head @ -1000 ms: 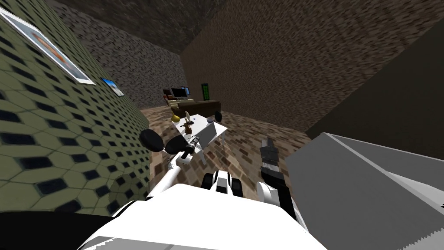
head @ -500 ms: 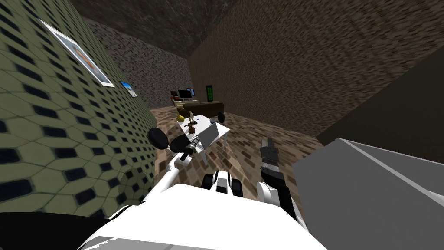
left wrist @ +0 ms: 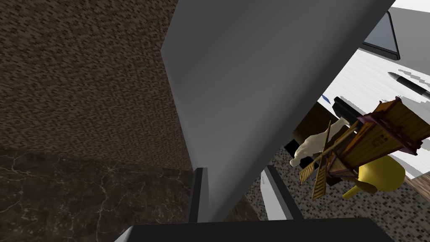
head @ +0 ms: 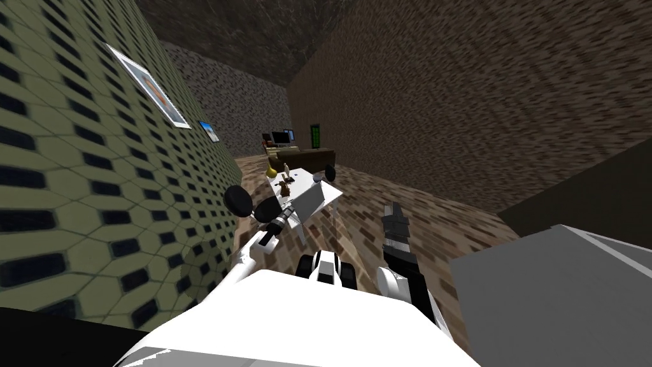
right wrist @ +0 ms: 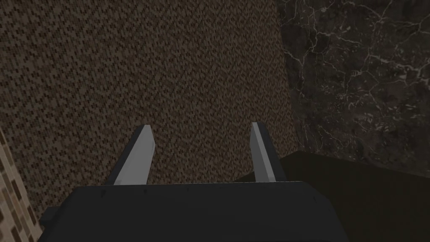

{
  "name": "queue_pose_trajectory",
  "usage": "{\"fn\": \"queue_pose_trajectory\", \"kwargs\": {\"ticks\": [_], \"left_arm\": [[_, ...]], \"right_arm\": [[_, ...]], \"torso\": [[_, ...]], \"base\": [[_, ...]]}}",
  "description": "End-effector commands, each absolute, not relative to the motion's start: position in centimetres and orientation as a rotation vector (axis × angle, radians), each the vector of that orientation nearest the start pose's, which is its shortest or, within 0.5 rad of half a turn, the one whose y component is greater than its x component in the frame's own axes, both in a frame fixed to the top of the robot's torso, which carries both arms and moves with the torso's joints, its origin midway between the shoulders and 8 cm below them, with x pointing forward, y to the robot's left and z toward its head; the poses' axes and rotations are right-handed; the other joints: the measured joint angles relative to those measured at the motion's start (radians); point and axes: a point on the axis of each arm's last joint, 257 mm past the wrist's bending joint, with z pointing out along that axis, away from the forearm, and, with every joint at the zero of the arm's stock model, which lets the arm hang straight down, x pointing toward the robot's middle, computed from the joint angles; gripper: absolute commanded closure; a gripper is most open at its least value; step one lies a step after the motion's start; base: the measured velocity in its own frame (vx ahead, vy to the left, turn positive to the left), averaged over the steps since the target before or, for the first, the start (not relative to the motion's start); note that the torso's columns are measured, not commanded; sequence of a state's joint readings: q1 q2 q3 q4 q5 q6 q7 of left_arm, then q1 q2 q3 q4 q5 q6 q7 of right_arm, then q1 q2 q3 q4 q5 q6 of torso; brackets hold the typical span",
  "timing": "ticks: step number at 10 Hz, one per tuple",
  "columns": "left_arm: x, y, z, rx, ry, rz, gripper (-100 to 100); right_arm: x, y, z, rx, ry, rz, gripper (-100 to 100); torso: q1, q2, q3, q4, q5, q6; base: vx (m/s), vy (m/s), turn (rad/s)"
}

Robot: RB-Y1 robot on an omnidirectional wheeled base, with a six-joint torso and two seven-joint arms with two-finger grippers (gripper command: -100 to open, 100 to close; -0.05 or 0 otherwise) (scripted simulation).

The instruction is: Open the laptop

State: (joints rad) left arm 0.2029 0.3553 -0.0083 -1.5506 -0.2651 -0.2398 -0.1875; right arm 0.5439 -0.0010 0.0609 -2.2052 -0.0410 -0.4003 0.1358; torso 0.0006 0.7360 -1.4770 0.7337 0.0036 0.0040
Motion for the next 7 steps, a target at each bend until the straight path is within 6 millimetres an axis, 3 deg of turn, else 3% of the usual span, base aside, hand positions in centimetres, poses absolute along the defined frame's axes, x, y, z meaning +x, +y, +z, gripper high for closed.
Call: {"fn": "queue_pose_trajectory", "kwargs": {"ticks": [1, 3, 7], "left_arm": [[45.3, 30.7, -27.2, -0.543, 1.557, -0.700, 100], [45.7, 31.0, -26.7, -0.537, 1.547, -0.694, 100], [46.8, 30.7, -27.6, -0.709, 1.560, -0.776, 100]], "right_arm": [[36.9, -27.3, -4.6, 0.802, 0.783, 1.198, 0], [36.9, -27.3, -4.6, 0.802, 0.783, 1.198, 0], [36.9, -27.3, -4.6, 0.802, 0.783, 1.198, 0]], "torso": [[-0.001, -0.001, -0.001, -0.001, 0.000, -0.001], [0.000, -0.002, -0.001, 0.000, 0.000, -0.001], [0.006, -0.003, -0.002, 0.002, -0.001, -0.003]], "base": [[0.088, -0.036, 0.193], [0.037, -0.017, 0.063], [0.009, 0.110, -0.106]]}}
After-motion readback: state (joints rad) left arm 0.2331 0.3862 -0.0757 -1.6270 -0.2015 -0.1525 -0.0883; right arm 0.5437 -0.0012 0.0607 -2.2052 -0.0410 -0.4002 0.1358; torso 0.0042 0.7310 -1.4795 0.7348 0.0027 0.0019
